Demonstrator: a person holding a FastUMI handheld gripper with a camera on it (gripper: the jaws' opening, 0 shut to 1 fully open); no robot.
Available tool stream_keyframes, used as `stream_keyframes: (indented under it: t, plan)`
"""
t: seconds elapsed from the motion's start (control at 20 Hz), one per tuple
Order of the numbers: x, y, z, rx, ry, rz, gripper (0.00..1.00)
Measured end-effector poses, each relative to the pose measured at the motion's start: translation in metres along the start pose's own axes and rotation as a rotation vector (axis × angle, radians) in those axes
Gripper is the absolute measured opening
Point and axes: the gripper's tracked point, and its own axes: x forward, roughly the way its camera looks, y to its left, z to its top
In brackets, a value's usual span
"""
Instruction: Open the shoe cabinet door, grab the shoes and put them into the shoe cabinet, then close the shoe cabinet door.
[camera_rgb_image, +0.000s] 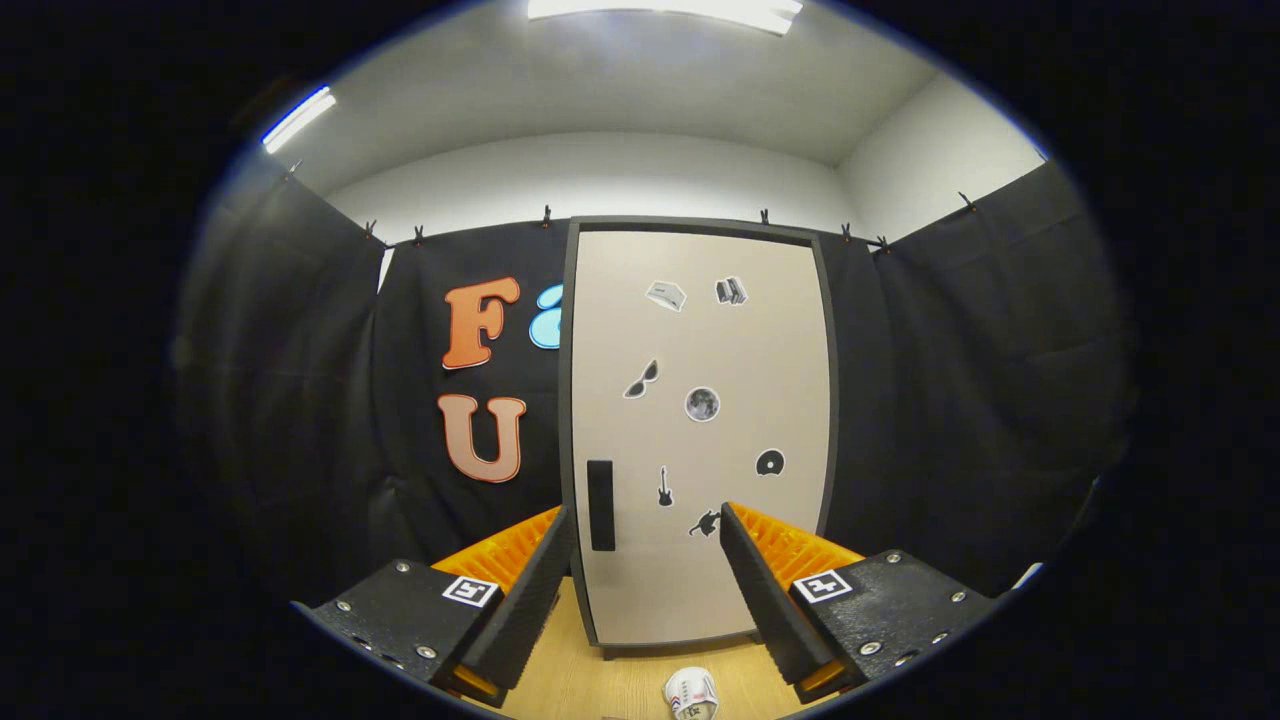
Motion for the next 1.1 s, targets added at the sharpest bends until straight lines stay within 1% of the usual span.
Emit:
stream_keyframes:
  t: [0.3, 0.4, 0.65, 0.9, 1.1]
  plan:
    - [0.041, 0.014, -0.011, -0.014, 0.004, 0.007, 0.92]
    - [0.061, 0.017, -0.013, -0.019, -0.023, 0.0, 0.91]
    - [0.109, 0.03, -0.036, -0.008, 0.012, 0.02, 0.9]
    - [0.153, 0.036, -0.061, 0.0, 0.065, 0.041, 0.84]
    - [0.178, 0.045, -0.075, 0.005, 0.089, 0.06, 0.8]
